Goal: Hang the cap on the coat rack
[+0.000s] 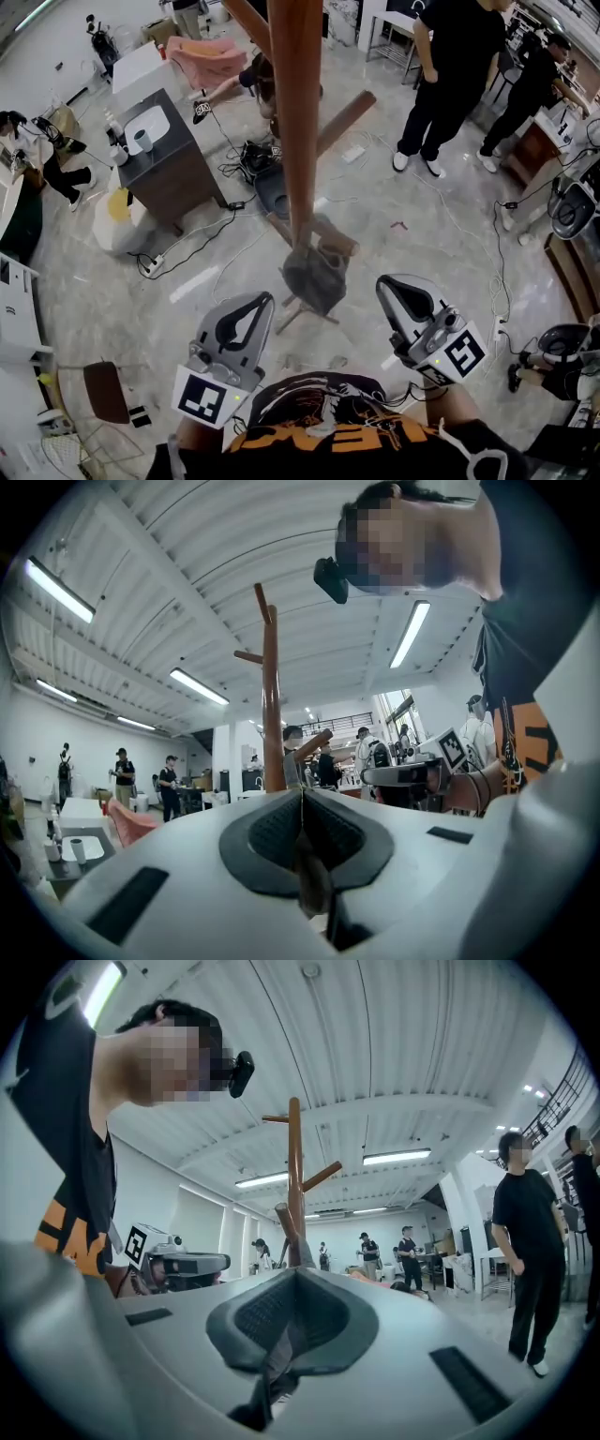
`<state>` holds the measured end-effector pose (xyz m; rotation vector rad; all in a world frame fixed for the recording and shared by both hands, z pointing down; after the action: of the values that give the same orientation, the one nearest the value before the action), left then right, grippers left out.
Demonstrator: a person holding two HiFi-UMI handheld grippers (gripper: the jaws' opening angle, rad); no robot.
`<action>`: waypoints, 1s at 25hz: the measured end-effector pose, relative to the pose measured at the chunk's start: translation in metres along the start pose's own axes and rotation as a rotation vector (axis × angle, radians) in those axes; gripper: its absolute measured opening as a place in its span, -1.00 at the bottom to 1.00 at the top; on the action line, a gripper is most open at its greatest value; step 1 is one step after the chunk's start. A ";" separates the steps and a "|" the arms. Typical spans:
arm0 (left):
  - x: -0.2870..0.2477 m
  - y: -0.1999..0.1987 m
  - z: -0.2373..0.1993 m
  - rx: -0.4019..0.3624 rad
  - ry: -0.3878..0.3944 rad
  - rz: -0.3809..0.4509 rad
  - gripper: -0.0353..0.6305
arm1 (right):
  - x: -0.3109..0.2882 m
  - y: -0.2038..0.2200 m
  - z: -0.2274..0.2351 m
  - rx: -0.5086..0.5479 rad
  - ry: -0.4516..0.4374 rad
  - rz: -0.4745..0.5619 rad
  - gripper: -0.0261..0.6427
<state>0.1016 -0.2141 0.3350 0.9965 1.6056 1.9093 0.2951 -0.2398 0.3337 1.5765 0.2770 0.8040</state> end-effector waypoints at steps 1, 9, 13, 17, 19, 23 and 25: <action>-0.001 0.001 0.001 0.002 0.002 -0.001 -0.81 | -0.002 0.001 0.000 0.002 0.005 0.000 -0.88; -0.005 0.005 0.000 0.013 -0.004 -0.011 -0.81 | -0.011 0.011 -0.005 0.042 -0.020 -0.038 -0.88; -0.004 0.006 -0.006 0.016 -0.014 -0.003 -0.81 | -0.016 0.015 -0.005 0.043 -0.019 -0.051 -0.88; -0.004 0.005 -0.003 0.012 -0.018 0.000 -0.81 | -0.014 0.013 -0.006 0.042 -0.025 -0.047 -0.88; -0.004 0.004 -0.002 0.015 -0.025 -0.002 -0.81 | -0.013 0.011 -0.006 0.039 -0.026 -0.045 -0.88; -0.006 0.006 -0.005 0.017 -0.037 -0.002 -0.81 | -0.015 0.013 -0.005 0.035 -0.034 -0.046 -0.88; -0.006 0.006 -0.007 0.014 -0.038 -0.003 -0.81 | -0.016 0.015 -0.004 0.035 -0.036 -0.049 -0.88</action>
<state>0.1013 -0.2243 0.3391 1.0293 1.6007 1.8680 0.2768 -0.2488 0.3422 1.6093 0.3034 0.7356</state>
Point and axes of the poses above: the fingertips, and each gripper's own axes: x backward along the fingers, z to its right, y out of its underside, the point moved 3 cm from there along x, backward along the fingers, and after that the axes turned 10 degrees about z, right-handed, at the moved point
